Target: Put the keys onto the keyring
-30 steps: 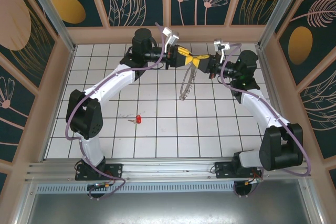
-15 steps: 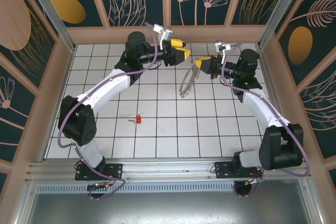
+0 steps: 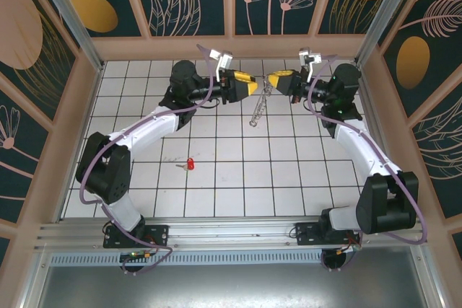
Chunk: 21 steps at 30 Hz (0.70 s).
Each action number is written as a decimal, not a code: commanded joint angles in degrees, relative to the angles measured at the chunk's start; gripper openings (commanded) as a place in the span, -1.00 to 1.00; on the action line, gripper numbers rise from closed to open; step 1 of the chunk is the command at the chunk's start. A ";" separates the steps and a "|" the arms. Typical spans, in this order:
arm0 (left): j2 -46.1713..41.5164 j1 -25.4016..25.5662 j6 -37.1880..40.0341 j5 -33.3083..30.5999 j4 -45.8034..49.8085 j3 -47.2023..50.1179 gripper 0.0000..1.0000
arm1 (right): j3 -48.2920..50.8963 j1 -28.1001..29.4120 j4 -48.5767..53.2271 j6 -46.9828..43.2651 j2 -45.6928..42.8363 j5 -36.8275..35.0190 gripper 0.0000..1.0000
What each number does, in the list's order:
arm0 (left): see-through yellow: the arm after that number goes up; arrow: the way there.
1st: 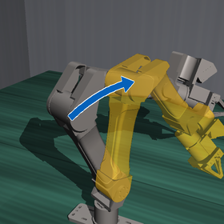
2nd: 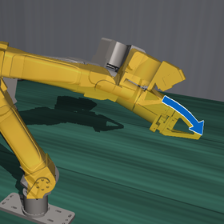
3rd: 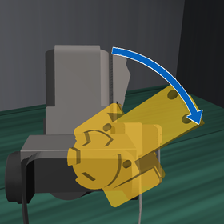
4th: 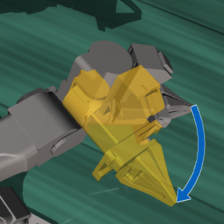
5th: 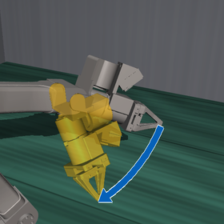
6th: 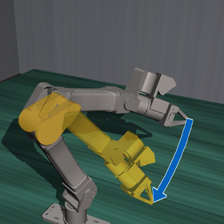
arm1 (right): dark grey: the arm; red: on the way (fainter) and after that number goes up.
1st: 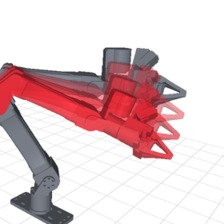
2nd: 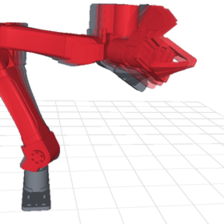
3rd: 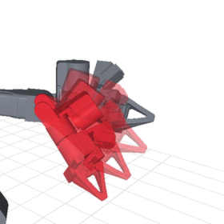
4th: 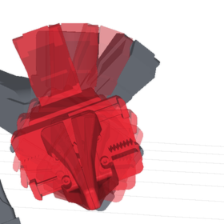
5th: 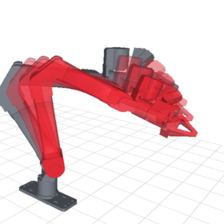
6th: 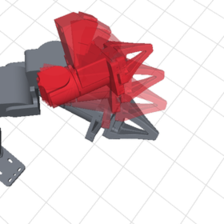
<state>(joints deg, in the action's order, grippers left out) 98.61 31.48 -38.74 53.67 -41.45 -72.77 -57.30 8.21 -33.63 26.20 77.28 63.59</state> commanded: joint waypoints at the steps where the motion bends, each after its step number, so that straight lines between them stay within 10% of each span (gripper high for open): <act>1: -1.49 0.06 -6.40 2.73 -12.47 0.83 -0.09 | 0.90 0.83 -9.95 4.87 -1.51 -0.76 -1.00; 9: 1.47 0.06 -22.53 1.26 -33.19 1.06 -0.13 | 2.60 2.03 -22.34 12.31 -3.18 -5.66 -1.00; 21: 1.79 0.04 -26.26 -2.26 -36.74 -4.04 -0.23 | -0.90 4.27 -39.19 23.52 -0.37 -12.72 -1.00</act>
<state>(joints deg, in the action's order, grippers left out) 99.55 31.48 -63.13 52.47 -73.71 -74.11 -55.13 11.73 -62.83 45.45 76.42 53.82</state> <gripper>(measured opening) 0.385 0.046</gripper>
